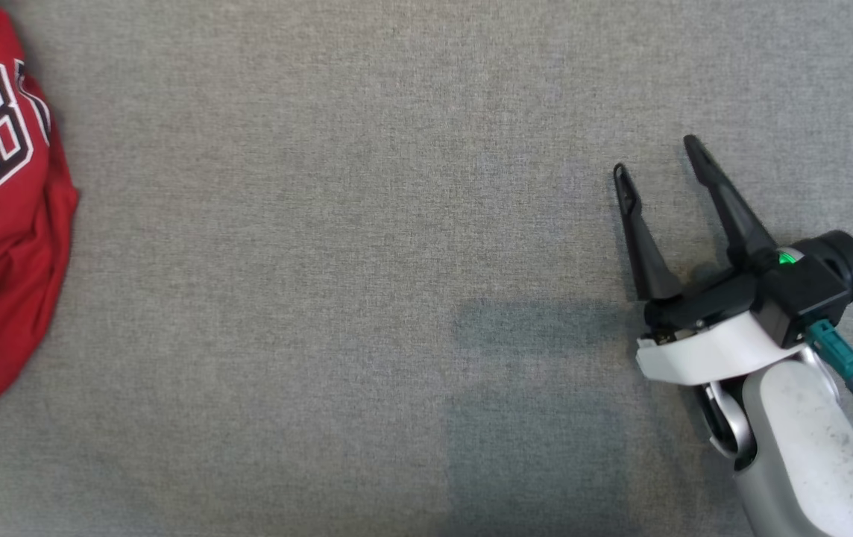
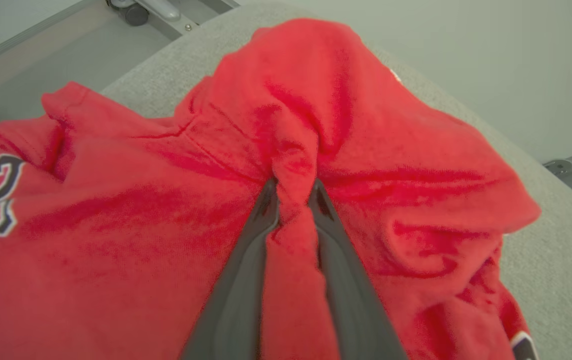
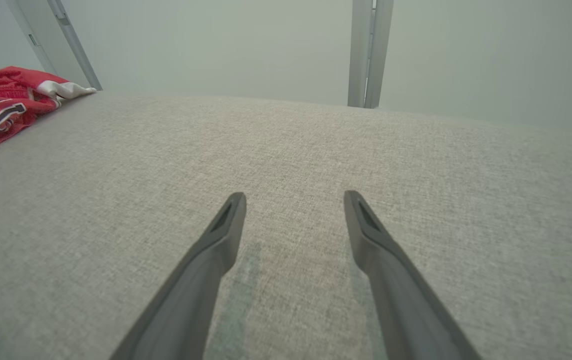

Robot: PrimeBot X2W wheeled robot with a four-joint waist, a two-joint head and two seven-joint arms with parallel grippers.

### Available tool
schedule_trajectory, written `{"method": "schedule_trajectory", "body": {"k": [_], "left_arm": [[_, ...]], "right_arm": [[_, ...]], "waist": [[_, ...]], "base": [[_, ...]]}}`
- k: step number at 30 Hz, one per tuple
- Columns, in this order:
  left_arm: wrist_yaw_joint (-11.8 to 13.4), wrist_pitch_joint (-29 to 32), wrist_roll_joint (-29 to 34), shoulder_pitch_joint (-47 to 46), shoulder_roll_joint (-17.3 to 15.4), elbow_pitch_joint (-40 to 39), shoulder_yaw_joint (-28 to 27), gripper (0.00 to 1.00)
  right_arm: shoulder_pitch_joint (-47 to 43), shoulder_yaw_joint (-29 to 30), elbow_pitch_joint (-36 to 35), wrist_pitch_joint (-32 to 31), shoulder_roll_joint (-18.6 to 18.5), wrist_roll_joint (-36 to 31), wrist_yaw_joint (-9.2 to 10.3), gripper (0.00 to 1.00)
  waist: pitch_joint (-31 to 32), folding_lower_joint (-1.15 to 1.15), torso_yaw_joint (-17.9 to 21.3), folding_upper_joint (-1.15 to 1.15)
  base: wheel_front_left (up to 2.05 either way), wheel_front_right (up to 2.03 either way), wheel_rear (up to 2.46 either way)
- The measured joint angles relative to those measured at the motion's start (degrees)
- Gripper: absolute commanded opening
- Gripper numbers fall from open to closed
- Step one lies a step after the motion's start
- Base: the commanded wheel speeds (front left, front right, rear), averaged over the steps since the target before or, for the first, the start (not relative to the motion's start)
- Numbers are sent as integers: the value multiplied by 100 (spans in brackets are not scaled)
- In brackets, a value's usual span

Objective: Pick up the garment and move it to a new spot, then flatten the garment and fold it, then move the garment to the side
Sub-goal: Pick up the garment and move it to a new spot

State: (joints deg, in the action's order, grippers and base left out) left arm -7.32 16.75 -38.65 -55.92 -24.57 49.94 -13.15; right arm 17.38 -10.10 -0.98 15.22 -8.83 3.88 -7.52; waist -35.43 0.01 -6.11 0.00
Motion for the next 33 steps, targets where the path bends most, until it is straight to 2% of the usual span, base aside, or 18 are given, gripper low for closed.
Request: {"method": "schedule_trajectory", "body": {"k": [11,18,23,27,28,33], "left_arm": [[0,177,-439,360,-463,-1160,366,0],[0,426,-720,717,-571,-2213,605,0],[0,721,-851,1071,-547,-3173,775,0],[38,992,-1067,1251,-397,-4052,871,0],[38,992,-1067,1251,-397,-4052,871,0],[215,1383,-1180,1454,-56,-5118,1258,0]], "right_arm": [[-296,-30,170,-1,238,98,0,100],[-489,-4,235,-2,335,158,0,100],[-651,15,256,-2,417,189,0,100],[-701,46,256,-3,454,208,0,100],[-701,46,256,-3,454,208,0,100],[-793,69,260,-7,501,234,0,100]], "waist": [[664,0,-40,0],[1066,0,1,0],[1341,-1,56,0],[1523,-1,126,0],[1523,-1,126,0],[1705,-1,270,0]], "base": [[0,0,0],[0,0,0],[0,0,0],[0,0,0],[0,0,0],[0,0,0]]}}
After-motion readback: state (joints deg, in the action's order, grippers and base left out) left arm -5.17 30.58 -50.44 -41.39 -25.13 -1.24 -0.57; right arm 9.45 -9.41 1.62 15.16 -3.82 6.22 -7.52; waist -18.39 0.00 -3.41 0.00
